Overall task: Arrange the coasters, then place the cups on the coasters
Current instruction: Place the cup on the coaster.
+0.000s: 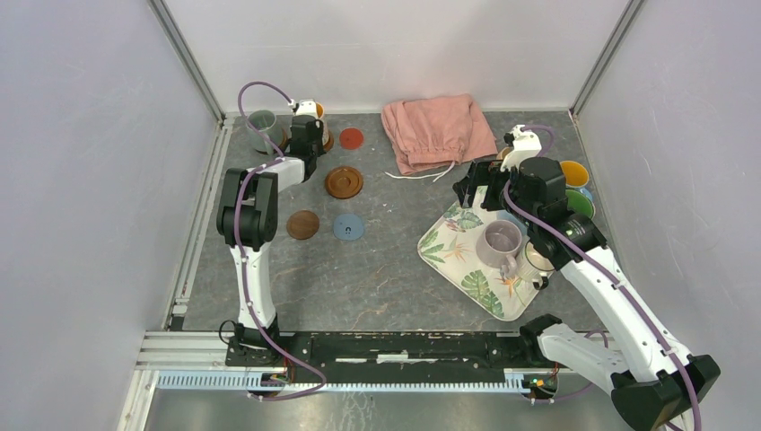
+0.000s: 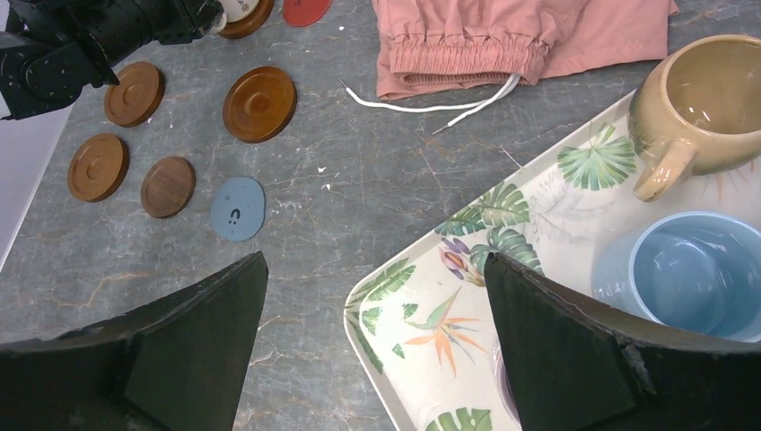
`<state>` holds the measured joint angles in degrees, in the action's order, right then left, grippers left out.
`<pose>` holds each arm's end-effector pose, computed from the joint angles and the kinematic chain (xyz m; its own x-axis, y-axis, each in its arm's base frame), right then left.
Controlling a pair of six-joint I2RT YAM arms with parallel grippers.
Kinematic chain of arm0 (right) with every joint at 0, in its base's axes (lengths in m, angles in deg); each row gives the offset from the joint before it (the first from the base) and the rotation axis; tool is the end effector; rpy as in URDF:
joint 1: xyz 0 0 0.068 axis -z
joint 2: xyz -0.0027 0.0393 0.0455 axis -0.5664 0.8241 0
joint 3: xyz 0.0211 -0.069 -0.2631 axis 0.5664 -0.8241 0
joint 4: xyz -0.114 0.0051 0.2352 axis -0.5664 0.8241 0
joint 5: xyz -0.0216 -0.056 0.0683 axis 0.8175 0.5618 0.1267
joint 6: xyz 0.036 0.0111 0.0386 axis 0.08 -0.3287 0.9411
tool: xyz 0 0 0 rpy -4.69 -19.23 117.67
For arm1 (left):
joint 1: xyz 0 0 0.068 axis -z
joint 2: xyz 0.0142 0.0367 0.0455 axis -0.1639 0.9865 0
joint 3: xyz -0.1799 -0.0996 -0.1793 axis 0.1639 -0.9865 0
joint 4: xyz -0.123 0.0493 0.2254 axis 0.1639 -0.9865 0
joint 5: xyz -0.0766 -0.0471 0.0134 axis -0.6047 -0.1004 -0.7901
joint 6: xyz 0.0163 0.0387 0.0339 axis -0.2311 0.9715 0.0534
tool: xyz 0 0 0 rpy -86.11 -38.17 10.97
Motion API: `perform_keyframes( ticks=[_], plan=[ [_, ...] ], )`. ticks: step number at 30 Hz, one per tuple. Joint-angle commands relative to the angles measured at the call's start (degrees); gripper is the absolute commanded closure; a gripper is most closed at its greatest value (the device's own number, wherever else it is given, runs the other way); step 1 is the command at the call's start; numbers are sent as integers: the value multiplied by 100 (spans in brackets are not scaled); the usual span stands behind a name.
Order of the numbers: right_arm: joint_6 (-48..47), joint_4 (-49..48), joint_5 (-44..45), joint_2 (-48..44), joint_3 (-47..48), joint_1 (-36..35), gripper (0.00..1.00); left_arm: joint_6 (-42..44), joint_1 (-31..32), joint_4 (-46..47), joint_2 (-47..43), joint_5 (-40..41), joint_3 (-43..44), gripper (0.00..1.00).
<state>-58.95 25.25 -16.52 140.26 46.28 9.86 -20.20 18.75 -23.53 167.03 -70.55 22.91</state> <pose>0.1923 0.0869 0.3632 -0.4615 0.2045 -0.8632 -0.2310 0.9118 0.3395 0.4854 -0.0706 0.1688 -0.4147 -0.0369 -0.9092 -0.1107 0.9938 0.0102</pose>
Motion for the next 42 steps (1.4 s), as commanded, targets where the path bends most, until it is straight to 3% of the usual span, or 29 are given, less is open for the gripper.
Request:
perform_keyframes(
  ticks=[1, 13, 17, 25, 30, 34, 35, 42],
  plan=[
    [41, -68, -72, -75, 155, 11, 2, -154, -116, 420, -392, 158, 87, 98],
    [56, -41, -44, -123, 111, 7, 2, -227, -282, 373, -358, -216, 85, 98],
    [55, -25, -20, -147, 111, 4, 2, -235, -282, 312, -356, -381, 129, 92],
    [83, -49, -42, -145, 95, 12, 2, -335, -282, 245, -478, -616, 116, 60],
    [71, -49, -43, -180, 76, 5, 2, -421, -273, 236, -650, -509, 70, 30],
    [49, -43, -41, -197, 63, 11, 2, -471, -265, 191, -842, -426, 26, 16],
    [40, -28, -28, -195, 67, 12, 2, -487, -264, 169, -892, -421, 16, 4],
    [-43, 139, 192, -271, 1, 10, 2, -497, -221, 39, -1255, -282, -90, 0]
  ],
)
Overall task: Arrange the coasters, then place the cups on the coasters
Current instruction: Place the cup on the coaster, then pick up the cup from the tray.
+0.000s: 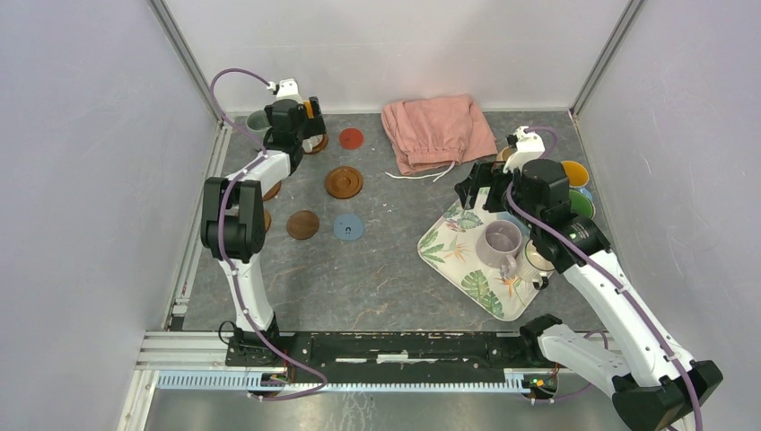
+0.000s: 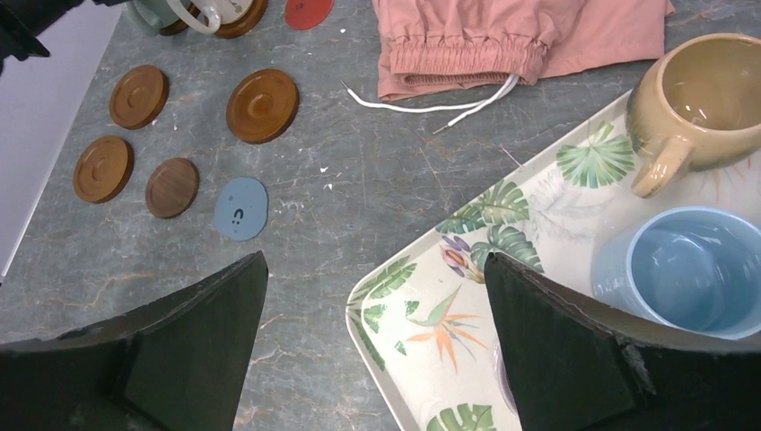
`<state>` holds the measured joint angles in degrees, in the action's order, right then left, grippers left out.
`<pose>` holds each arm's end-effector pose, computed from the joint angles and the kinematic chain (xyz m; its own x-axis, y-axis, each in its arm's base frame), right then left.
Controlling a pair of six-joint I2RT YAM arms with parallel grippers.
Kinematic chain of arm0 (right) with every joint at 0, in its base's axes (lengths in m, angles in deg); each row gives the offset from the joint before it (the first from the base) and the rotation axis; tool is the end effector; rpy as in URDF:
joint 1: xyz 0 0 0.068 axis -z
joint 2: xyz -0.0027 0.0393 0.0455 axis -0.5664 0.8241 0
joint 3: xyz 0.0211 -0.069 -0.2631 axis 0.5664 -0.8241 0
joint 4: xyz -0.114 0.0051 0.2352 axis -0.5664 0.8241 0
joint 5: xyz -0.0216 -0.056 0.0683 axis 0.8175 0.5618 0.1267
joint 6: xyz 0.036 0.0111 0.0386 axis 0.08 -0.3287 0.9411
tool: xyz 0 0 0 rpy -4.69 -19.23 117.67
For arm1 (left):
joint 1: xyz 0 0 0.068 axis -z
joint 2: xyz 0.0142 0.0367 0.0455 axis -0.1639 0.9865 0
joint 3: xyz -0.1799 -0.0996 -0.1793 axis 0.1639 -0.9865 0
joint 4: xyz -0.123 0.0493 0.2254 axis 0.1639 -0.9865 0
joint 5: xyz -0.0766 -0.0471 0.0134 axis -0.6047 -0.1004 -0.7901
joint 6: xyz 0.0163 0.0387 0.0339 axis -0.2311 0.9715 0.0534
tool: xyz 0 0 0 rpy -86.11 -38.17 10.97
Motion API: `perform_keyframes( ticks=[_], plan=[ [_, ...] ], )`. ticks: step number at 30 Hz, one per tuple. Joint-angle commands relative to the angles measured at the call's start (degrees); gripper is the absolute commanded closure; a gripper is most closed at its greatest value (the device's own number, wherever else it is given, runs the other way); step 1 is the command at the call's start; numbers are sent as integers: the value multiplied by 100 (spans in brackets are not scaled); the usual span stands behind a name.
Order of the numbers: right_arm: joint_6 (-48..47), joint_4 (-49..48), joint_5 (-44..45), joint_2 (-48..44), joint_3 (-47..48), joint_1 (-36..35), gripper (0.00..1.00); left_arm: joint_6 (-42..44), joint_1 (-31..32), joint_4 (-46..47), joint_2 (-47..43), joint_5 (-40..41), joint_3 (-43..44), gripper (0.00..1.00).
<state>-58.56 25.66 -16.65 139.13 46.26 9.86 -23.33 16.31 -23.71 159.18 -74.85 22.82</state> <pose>0.1876 0.0848 0.3660 -0.4543 0.2148 -0.8646 -0.2335 0.9079 0.3482 0.4761 -0.0511 0.2315 -0.2929 -0.1243 -0.9480 -0.0973 0.9902 -0.0998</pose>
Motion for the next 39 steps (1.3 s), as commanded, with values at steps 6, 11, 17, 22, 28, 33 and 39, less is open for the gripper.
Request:
perform_keyframes(
  ticks=[6, 11, 17, 22, 28, 33, 39],
  plan=[
    [-146, 253, 434, -245, -152, 12, 2, -202, 106, -174, -757, 438, -79, 0],
    [-204, 412, 531, -371, -370, 12, 2, -333, 343, -369, -1047, 731, -145, 0],
    [-240, 791, 472, -556, -747, 16, 2, -743, 722, -585, -1490, 966, -337, 0],
    [-204, 1116, 320, -789, -1213, 10, 2, -1110, 1136, -955, -1863, 922, -417, 0],
    [-43, 1437, 262, -1065, -1560, 7, 2, -1321, 1912, -1358, -2367, 776, -620, 0],
    [-5, 1769, 409, -1133, -1742, 10, 2, -1323, 2571, -1757, -2866, 775, -864, 0],
    [30, 1937, 668, -1106, -1855, -3, 2, -1474, 2836, -2011, -3683, 603, -1487, 0]
  ],
)
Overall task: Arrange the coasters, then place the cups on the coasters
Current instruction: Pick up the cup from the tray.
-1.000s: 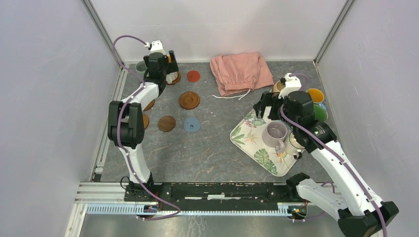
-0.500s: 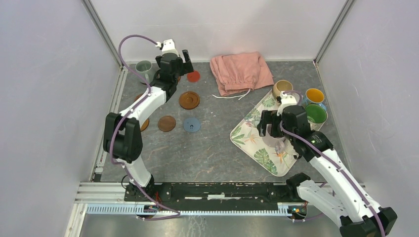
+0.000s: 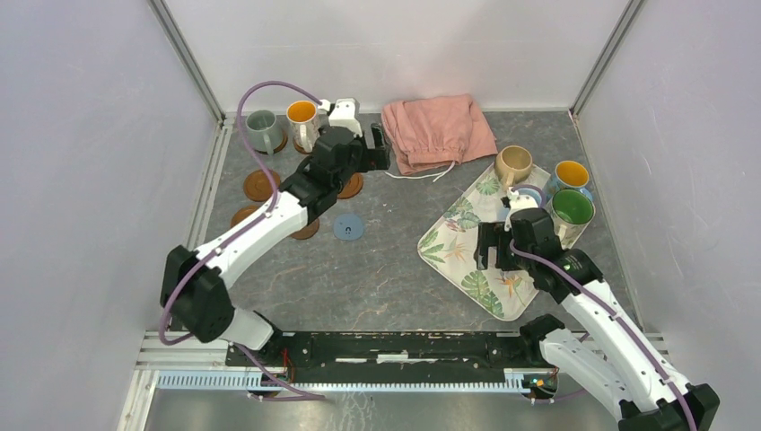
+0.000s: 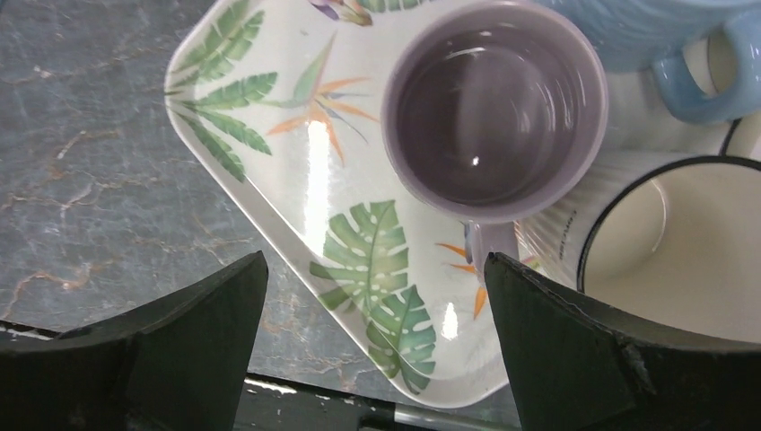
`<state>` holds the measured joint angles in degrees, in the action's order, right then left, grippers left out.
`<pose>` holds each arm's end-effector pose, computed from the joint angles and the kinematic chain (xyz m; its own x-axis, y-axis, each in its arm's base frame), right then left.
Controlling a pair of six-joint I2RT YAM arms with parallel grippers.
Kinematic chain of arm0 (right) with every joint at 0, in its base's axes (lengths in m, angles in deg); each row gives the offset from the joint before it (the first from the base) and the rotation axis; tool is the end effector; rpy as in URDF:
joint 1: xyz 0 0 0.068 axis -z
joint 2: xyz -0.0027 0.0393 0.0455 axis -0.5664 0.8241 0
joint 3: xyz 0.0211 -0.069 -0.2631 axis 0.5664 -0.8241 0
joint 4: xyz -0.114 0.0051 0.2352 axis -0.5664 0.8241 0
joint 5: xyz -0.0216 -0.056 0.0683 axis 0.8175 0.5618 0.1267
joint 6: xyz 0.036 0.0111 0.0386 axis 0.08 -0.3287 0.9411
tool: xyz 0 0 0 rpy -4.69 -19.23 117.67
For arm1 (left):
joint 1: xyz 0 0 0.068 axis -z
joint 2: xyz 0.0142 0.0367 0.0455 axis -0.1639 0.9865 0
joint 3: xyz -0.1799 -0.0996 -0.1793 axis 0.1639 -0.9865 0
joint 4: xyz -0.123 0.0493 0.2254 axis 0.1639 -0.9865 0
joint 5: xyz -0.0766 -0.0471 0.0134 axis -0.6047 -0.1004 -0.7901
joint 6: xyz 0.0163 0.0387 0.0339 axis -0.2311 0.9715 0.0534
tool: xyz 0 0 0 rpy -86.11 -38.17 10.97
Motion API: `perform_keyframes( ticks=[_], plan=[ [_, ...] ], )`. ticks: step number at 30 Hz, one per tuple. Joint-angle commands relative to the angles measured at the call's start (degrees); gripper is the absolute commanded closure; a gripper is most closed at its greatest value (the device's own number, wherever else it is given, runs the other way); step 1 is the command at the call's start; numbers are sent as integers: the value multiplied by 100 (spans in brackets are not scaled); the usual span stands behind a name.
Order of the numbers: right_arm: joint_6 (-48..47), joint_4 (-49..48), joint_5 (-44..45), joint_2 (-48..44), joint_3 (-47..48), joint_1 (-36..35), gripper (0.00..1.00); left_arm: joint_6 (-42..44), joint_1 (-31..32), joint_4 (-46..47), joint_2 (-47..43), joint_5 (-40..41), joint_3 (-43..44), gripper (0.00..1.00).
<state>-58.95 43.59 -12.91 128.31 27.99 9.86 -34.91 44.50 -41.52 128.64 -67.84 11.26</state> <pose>0.1376 0.0593 0.2615 -0.7459 0.0724 -0.6621 -0.0784 0.9776 0.1952 0.2980 -0.1963 0.3426 -0.3329 -0.1818 -0.9253 0.2130 0.9414 -0.2616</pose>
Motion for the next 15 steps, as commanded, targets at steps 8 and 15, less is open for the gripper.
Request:
perform_keyframes(
  ticks=[8, 15],
  plan=[
    [174, 208, 566, 66, -166, -5, 2, -551, 386, -346, -1428, -241, -1323, 0],
    [221, 137, 507, 177, -292, 3, 2, -661, 444, -364, -1764, -275, -1743, 0]
  ],
)
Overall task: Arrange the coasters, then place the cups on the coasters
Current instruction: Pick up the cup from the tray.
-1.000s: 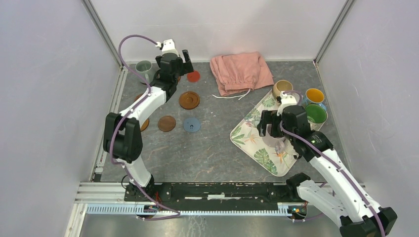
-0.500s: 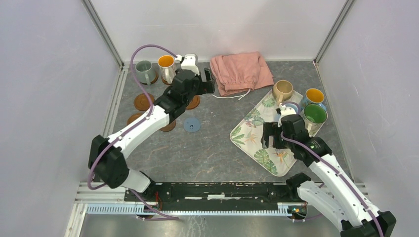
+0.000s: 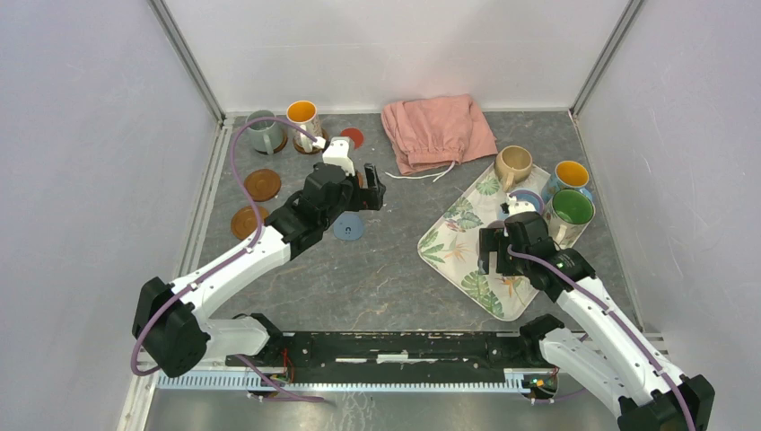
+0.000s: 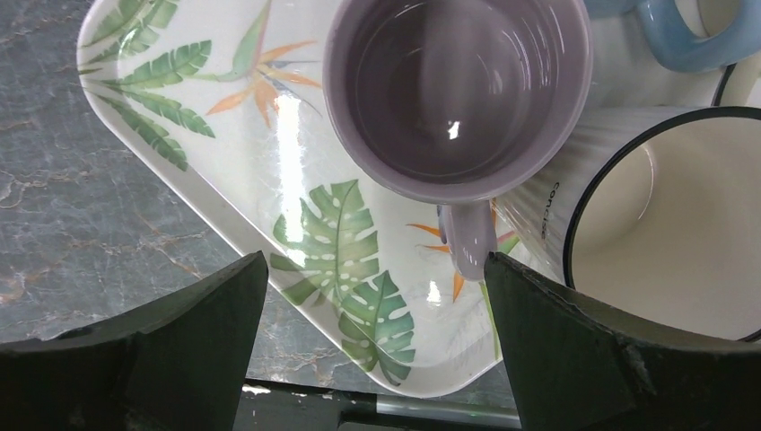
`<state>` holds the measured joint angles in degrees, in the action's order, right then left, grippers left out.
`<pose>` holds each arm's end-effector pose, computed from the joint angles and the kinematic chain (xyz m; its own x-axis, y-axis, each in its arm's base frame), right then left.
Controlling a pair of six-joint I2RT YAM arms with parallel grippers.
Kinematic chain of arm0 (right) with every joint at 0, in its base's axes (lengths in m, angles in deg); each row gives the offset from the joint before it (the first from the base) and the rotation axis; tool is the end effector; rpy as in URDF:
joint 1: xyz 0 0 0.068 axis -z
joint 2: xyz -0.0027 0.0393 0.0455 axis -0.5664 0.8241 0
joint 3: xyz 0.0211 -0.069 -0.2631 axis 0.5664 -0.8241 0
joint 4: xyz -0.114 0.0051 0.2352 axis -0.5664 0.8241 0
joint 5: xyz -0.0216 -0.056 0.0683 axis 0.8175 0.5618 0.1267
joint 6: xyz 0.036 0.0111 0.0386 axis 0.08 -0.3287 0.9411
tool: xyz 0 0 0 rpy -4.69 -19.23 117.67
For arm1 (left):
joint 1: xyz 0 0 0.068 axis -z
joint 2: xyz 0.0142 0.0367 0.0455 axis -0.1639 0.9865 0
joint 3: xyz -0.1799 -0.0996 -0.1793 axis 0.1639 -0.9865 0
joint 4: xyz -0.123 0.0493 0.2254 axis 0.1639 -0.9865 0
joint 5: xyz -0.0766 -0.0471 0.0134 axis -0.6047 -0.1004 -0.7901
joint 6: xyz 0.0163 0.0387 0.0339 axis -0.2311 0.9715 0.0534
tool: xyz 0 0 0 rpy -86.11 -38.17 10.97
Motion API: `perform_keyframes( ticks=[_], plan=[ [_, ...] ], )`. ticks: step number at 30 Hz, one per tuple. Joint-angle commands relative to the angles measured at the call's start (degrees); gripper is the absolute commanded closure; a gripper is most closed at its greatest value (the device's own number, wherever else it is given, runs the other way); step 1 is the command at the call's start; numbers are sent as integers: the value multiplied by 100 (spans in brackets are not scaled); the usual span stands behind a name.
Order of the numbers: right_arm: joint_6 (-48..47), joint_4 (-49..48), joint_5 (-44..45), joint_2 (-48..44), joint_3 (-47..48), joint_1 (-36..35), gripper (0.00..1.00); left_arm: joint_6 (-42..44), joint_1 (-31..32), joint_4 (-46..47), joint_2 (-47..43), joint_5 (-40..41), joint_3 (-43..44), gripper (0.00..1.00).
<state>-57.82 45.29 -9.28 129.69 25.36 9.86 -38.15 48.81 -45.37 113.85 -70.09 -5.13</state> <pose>0.1373 0.0567 0.2418 -0.7887 0.0691 -0.6108 -0.0113 0.9919 0.1268 0.2276 -0.1749 0.3122 -0.4411 -0.1482 -0.8851 0.2724 0.9177 -0.2893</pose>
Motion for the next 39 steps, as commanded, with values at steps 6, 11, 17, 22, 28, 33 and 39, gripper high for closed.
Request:
perform_keyframes(
  ticks=[6, 11, 17, 22, 28, 33, 39],
  plan=[
    [155, -118, 79, 99, -175, 2, 2, -382, 9, -25, -609, -33, -315, 0],
    [249, -342, -187, 145, -308, -55, 2, -491, 17, -139, -875, -248, -543, 0],
    [512, -696, -276, 432, -342, -475, 2, -469, 26, -308, -1037, -351, -663, 0],
    [813, -1070, -131, 937, -109, -1087, 2, -414, 26, -413, -1198, -391, -699, 0],
    [982, -1704, -201, 1504, 243, -1393, 2, -504, 26, -481, -1376, -418, -781, 0],
    [854, -2021, -159, 1990, 587, -1416, 2, -536, 27, -523, -1457, -393, -873, 0],
    [727, -2026, -48, 2263, 1010, -1417, 2, -563, 26, -537, -1530, -368, -961, 0]
  ],
)
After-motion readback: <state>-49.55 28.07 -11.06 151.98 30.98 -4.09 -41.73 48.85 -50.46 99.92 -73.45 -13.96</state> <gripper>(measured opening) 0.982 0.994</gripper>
